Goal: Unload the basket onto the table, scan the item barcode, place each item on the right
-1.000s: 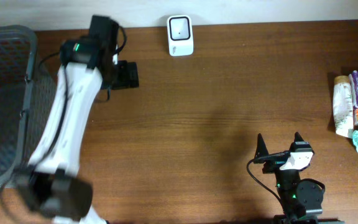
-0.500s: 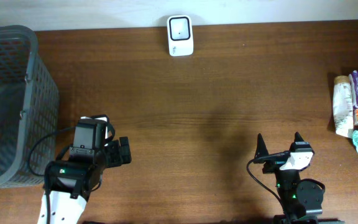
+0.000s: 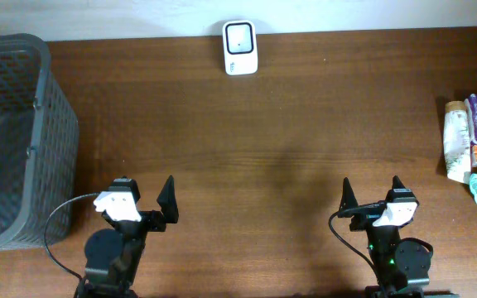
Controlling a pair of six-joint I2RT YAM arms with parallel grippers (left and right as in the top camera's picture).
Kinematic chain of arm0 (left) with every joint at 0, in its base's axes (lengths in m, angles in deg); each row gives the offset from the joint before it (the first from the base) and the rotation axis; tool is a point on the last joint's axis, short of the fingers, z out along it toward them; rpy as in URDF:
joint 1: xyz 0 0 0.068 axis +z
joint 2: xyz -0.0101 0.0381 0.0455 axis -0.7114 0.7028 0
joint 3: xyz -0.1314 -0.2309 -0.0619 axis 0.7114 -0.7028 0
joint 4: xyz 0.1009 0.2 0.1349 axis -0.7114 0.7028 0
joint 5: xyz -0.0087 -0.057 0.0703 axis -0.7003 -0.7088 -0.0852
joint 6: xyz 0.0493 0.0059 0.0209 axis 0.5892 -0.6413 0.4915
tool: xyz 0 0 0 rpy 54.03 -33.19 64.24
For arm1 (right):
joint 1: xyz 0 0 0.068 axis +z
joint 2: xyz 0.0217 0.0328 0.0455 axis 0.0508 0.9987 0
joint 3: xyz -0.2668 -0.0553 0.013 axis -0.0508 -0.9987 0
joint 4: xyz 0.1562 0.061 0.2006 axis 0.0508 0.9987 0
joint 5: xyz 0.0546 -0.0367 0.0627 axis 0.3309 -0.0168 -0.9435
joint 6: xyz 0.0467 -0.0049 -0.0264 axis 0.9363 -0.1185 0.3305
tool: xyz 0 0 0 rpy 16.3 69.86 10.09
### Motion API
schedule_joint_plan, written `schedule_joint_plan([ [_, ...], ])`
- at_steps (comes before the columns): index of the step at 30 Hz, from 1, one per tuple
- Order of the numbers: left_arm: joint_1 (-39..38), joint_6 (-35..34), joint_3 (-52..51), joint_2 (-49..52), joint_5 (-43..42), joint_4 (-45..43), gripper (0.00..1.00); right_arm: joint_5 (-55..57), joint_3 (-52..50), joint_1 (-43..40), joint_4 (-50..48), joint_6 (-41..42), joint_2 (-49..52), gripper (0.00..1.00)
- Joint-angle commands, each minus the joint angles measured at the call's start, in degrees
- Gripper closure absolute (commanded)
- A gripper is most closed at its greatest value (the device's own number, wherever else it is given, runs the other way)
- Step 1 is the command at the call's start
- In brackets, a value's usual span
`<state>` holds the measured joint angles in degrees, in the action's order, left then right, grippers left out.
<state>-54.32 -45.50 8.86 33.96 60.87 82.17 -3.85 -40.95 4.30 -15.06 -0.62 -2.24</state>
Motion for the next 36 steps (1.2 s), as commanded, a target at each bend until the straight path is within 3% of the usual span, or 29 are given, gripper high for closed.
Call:
schedule_joint_plan([
  [1,3.7,1.8,-7.2,-5.8,-4.2,-7.2,0.01,0.5,-0.5,0.4,0.2,-0.4,-0.4,0.01],
  [9,7.5,4.2,-13.1,-14.3,-5.2,-8.8,0.01,0.5,-0.5,0.4,0.2,-0.4,-0.4,0.01],
  [15,9.1,4.3,-13.4,-20.2,-5.4,-1.7,0.01,0.5,-0.5,0.4,0.2,-0.4,-0.4,0.01],
  [26,9.7,4.4,-13.4,-20.2,-5.3,-1.5,0.01,0.5,-0.5,0.4,0.2,-0.4,-0.4,0.01],
  [29,9.7,9.6,-13.4,-20.2,-4.9,-1.3,0.01,0.5,-0.5,0.4,0.2,-0.4,-0.4,0.01],
  [36,9.6,12.6,-13.4,-20.2,-0.8,-0.8,0.01,0.5,-0.5,0.4,0.2,-0.4,-0.4,0.01],
])
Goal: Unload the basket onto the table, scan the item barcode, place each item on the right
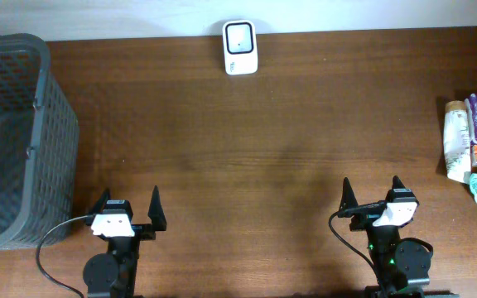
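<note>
A white barcode scanner (240, 47) stands at the far edge of the wooden table, near the middle. Several packaged items (473, 147) lie at the right edge, among them a white tube (455, 141) and a purple-pink packet. My left gripper (127, 208) is at the near left, open, with nothing between its fingers. My right gripper (372, 192) is at the near right, also open and empty, well short of the items.
A grey mesh basket (15, 141) fills the left side of the table, close to my left arm. Bare brown tabletop (255, 157) stretches between the grippers and the scanner.
My left gripper was turned to the right and slightly farther out; now it points straight ahead and sits nearer the front edge. The right arm, the scanner and the items stand as before.
</note>
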Controlling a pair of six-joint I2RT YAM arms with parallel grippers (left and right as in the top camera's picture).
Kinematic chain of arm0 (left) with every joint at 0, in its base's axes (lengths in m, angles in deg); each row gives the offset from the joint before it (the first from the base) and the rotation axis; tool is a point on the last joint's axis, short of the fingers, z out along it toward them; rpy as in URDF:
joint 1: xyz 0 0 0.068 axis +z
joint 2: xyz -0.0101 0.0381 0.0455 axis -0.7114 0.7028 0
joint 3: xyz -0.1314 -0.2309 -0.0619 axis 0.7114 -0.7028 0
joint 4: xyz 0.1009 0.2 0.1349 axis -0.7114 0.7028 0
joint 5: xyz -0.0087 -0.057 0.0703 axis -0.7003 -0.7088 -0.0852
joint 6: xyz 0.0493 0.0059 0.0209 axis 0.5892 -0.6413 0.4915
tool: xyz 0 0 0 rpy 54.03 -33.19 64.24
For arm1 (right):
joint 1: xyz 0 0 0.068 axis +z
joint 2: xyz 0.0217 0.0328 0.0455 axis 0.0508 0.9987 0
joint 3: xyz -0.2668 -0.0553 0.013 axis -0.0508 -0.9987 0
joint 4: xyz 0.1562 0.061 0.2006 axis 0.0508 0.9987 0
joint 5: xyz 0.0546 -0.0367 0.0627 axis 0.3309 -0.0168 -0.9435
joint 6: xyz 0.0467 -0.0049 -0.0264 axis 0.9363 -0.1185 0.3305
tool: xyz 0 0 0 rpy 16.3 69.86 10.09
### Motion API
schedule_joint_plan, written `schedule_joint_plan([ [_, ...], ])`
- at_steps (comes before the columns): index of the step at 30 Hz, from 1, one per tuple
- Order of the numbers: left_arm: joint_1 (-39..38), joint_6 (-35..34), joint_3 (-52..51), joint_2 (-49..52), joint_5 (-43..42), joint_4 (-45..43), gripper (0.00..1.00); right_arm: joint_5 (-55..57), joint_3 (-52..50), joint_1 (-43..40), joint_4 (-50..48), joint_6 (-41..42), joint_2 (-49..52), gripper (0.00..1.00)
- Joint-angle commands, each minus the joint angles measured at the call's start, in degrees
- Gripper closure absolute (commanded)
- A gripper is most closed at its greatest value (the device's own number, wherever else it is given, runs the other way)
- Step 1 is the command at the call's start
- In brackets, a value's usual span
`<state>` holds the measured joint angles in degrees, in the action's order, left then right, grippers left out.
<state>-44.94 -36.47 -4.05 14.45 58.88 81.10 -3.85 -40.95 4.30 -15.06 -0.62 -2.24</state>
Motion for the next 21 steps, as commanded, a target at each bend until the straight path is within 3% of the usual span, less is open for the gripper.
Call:
schedule_joint_plan([
  [1,0.3,4.2,-0.5,-0.6,1.4,0.2,0.01,0.5,-0.5,0.4,0.2,-0.4,-0.4,0.01],
  [21,0.3,4.7,-0.5,-0.6,0.9,0.0,0.01,0.5,-0.5,0.4,0.2,-0.4,-0.4,0.01],
])
